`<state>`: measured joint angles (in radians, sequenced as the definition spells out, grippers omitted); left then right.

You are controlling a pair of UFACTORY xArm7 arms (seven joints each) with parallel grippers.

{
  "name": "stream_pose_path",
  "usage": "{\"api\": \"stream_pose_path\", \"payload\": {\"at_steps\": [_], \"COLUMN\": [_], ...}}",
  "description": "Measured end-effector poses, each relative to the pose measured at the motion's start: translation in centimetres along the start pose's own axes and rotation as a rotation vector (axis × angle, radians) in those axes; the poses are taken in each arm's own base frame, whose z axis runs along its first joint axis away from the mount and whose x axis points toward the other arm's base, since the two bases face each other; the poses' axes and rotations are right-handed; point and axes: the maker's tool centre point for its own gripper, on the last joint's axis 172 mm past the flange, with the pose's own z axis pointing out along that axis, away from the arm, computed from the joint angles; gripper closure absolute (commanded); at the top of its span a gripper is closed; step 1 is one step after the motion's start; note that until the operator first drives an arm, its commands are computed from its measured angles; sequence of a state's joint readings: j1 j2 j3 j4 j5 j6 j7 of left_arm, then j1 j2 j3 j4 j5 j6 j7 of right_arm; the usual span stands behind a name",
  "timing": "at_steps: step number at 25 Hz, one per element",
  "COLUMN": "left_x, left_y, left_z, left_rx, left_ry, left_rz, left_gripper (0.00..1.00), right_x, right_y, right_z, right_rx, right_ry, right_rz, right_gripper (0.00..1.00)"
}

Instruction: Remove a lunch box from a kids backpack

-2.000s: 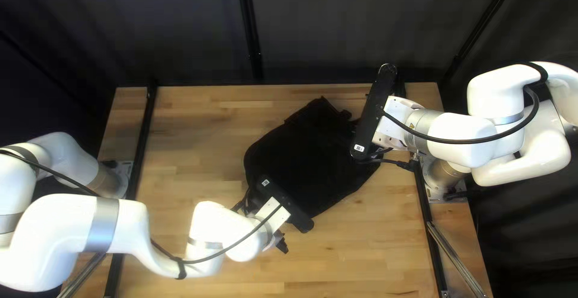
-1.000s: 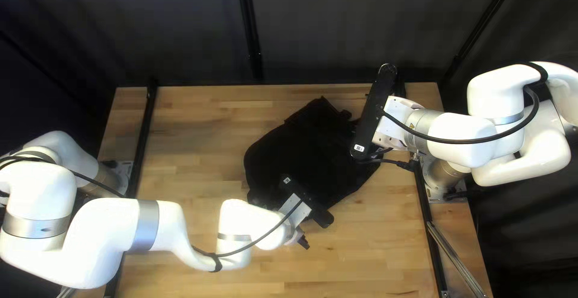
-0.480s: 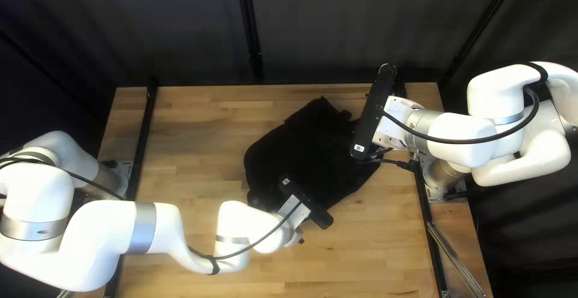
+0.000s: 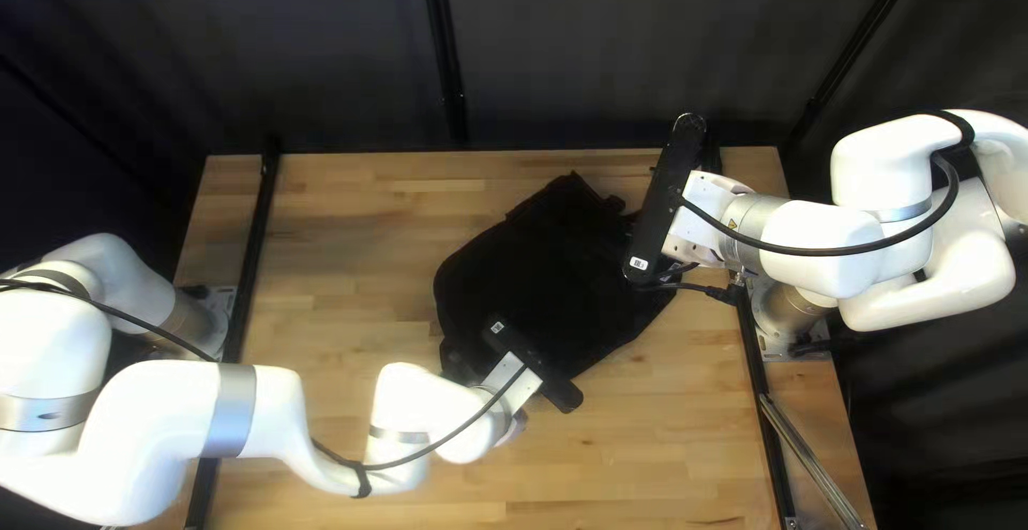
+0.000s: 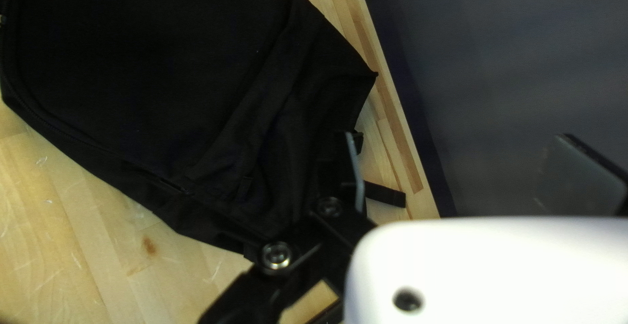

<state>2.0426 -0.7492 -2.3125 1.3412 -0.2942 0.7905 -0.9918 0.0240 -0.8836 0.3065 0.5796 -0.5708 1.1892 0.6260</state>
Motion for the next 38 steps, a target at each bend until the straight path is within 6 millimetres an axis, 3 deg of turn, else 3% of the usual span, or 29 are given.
{"api": "stream_pose_path", "payload": {"at_steps": [8,20,34,38], "left_x": [0.1,1.3,0.0,-0.3], "left_y": [-1.6,-4.4,-4.5,-4.4], "left_z": [-0.3,-1.2,-3.4,-3.6], "left_rx": [-0.04,-0.265,-0.32,-0.324], "left_ry": [-0.019,-0.016,0.061,0.096], "left_rz": [0.049,0.348,0.633,0.68], "left_gripper": [1.0,1.0,1.0,1.0], "right_x": [0.0,0.0,0.0,-0.8], "right_y": [0.0,0.0,-0.1,-2.0], "right_z": [0.0,0.0,0.0,1.4], "right_rx": [0.0,0.0,-0.001,0.005], "right_ry": [0.0,0.0,0.002,0.029], "right_rz": [0.0,0.0,-0.002,-0.024], "right_gripper": [0.0,0.0,0.0,0.0]}}
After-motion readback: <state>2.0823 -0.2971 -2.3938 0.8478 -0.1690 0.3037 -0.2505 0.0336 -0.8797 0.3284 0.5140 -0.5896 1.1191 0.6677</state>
